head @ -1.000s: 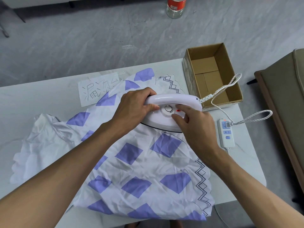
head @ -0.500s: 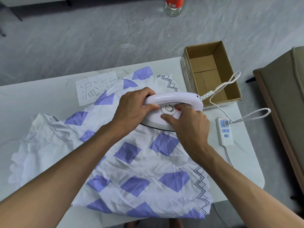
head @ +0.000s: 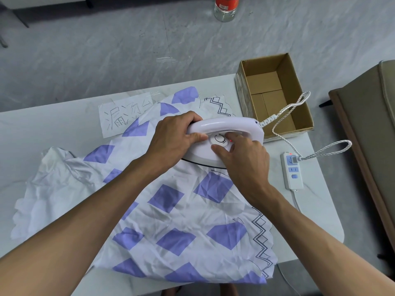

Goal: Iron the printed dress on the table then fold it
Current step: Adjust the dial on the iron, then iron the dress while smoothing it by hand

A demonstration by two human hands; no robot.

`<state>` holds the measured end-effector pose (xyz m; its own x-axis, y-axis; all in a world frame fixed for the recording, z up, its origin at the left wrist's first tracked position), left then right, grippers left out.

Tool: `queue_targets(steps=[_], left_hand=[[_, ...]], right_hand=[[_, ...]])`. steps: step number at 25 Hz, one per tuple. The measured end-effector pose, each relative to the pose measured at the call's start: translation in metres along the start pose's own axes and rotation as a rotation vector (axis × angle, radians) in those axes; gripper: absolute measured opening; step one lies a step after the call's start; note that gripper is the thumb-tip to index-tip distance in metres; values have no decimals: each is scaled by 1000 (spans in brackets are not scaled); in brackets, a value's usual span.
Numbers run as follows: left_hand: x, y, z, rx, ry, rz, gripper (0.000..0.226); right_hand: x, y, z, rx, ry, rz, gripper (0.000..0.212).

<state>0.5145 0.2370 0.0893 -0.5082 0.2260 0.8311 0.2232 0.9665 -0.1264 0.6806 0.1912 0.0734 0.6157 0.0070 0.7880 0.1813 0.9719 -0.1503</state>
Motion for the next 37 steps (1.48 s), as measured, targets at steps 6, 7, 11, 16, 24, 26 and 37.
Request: queue_targets(steps=[6,7,11,16,24,26,37], left_hand=[[0,0,6,-16,5,24,20],[0,1,9,-32,12,43,20],[-4,2,16,-136,-16,170,18],[-11,11,15,-263,5,227,25],[-86,-24,110,348,179,57,63],[-117,-26,127,300,345,107,69],[-202,4,169,120,695,77,67]], right_hand=[[12,-11,6,123,-67,-17,39],[23,-14,8,275,-62,-72,33],[47,12,9,570,-131,189,51],[16,21,-1,283,8,578,36],[-30,1,-61,-406,367,301,22],[-45,12,-70,-364,256,263,27],[-102,46,-74,-151,198,218,38]])
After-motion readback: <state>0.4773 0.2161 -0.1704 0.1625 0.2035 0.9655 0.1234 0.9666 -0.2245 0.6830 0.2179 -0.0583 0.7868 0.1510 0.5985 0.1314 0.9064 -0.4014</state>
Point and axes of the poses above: each hand's wrist, its own y-axis towards the middle knuckle, its own x-axis out of the back of the hand, z = x × y, the point moved 3 cm from there along y, towards the middle knuckle, and after that the axes turned 12 degrees about y, right-handed, at the moved point
